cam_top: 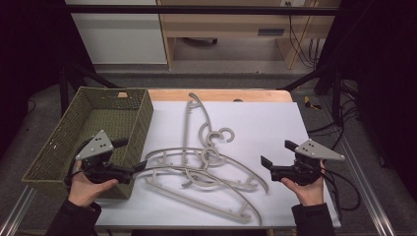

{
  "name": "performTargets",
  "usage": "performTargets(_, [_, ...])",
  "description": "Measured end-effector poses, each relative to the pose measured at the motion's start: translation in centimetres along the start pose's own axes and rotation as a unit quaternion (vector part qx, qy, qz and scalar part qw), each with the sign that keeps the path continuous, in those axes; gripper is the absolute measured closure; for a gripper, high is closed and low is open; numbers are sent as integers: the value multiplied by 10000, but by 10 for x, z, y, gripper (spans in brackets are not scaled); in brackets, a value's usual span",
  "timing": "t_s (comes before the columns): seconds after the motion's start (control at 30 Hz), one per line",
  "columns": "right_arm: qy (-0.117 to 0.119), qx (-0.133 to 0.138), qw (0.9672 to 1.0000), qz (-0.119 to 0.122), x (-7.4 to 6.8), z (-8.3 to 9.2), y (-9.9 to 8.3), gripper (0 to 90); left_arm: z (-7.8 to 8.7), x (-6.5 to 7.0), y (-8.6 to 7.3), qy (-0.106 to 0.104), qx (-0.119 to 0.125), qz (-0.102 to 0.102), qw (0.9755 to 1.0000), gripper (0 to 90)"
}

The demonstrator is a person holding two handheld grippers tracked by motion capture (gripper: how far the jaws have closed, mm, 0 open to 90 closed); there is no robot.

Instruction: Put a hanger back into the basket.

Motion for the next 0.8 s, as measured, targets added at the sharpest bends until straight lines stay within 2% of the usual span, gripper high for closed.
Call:
performTargets(0.17, [6,-23,10000,-12,0,0,0,34,-16,4,6,-74,-307,-175,9993,63])
performTargets(0.27, [5,-30,10000,-2,0,0,0,34,-26,10,10,-126,-499,-360,9980,67])
performTargets(0.5, [17,-24,10000,8,1,0,0,33,-47,21,17,-281,-760,-560,9951,82])
performTargets(0.7, [8,-19,10000,2,1,1,0,34,-65,31,20,-402,-1038,-754,9909,100])
performTargets(0.73, [18,-8,10000,-5,1,1,0,34,-68,32,21,-429,-1140,-841,9890,103])
performTargets(0.8, [20,-11,10000,12,1,1,0,34,-75,34,21,-462,-1237,-924,9869,107])
Point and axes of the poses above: each handheld gripper's, and its own axes: z roughly backward along the jaws, y roughly out of its top, x roughly to its right, the point moved 5 cm from there along -z, roughly forward along the jaws, and after that the axes turned 6 degrees about -x, right-handed, at the moved point
